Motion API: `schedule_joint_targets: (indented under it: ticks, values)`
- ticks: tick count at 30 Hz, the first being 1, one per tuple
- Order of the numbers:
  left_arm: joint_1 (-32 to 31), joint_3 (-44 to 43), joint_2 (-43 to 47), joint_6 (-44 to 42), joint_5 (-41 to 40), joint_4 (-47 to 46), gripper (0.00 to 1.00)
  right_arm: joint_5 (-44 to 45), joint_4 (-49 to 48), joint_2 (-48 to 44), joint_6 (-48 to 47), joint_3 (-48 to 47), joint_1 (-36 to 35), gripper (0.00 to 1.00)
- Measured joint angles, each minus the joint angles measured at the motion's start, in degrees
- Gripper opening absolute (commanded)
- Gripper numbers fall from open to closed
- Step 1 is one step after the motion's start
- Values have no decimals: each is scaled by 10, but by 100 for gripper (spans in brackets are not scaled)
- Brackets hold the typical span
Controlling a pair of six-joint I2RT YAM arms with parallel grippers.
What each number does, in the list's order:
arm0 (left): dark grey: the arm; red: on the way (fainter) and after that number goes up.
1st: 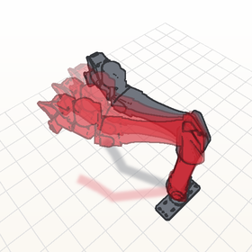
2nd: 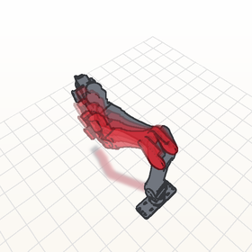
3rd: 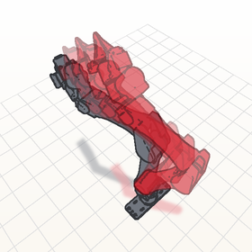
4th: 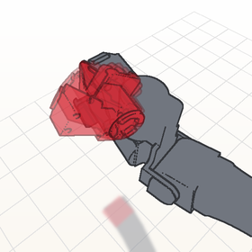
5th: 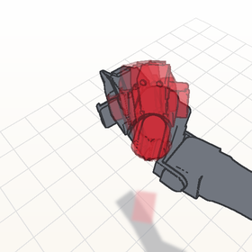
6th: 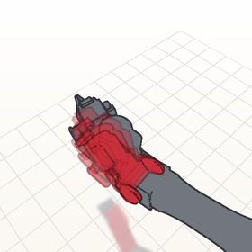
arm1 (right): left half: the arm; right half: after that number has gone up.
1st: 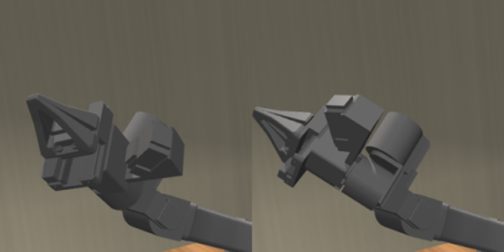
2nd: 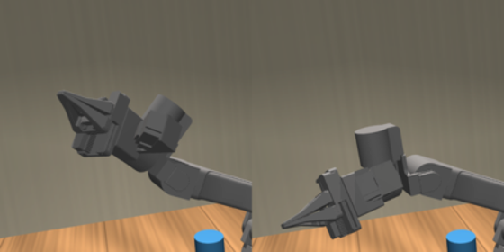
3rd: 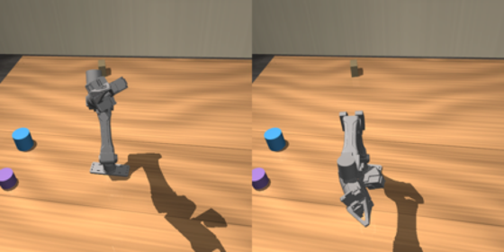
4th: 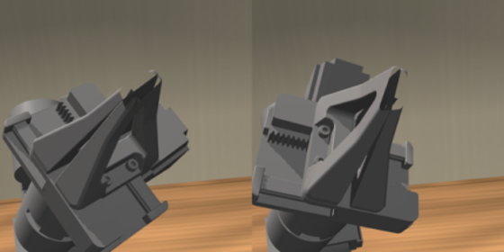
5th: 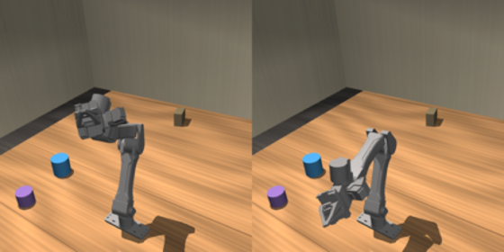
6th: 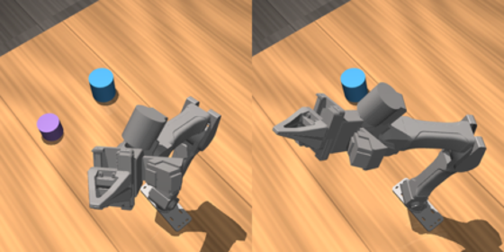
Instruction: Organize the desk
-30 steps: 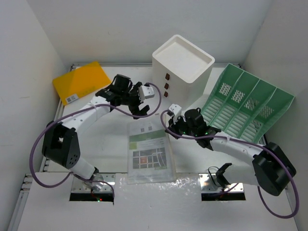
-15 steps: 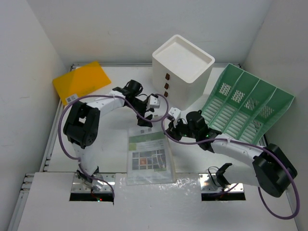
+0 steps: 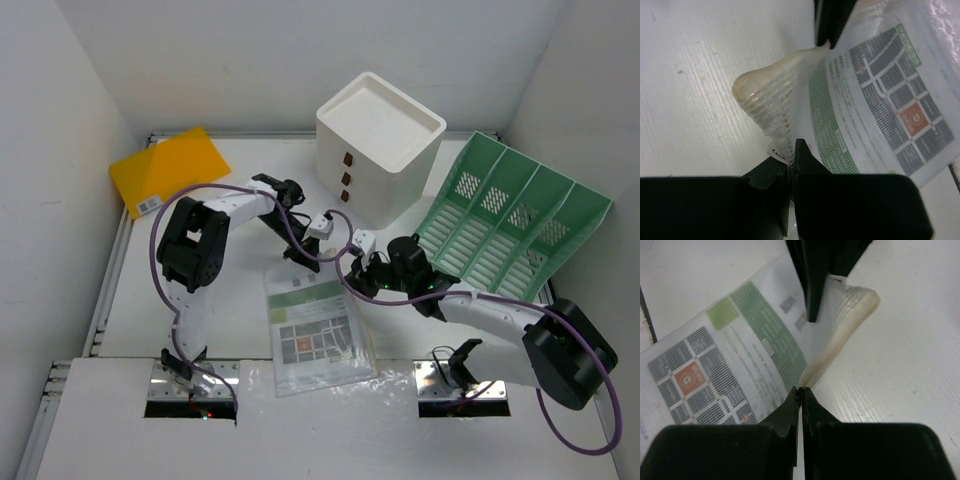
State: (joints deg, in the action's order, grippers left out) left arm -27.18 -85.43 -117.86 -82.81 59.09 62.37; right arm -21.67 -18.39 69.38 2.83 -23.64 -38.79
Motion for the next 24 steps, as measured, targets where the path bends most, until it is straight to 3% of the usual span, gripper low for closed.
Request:
schedule_joint_targets:
  ticks: [1,2,5,6,8,11,15,16,17,21,22,24]
  values:
    - [0,-1,0,-13,1,15,0,3,2,0,2,0,0,7]
    - [1,-1,0,-24,2,29,0,7,4,0,2,0,0,36]
    - [2,0,4,-24,7,42,0,34,21,-2,-1,-2,0,74]
    - [2,4,12,-16,7,33,0,39,26,-3,-3,-2,0,78]
    - [2,20,36,4,1,4,0,43,31,-4,-11,-3,1,99]
    - [2,49,91,31,-8,-38,0,45,42,8,-27,-16,3,99]
    - [3,56,137,44,-15,-62,0,25,25,46,-42,-41,6,96]
    - [3,56,141,46,-15,-66,0,12,18,61,-42,-49,7,89]
    - [3,56,143,48,-15,-69,0,-15,4,83,-38,-58,7,68]
    - [4,56,143,68,-20,-80,0,-61,-32,149,-17,-76,7,6]
    - [4,56,143,87,-24,-86,11,-64,-42,153,-5,-72,8,0]
    - [3,57,145,140,-30,-110,33,-57,-59,145,16,-60,10,0]
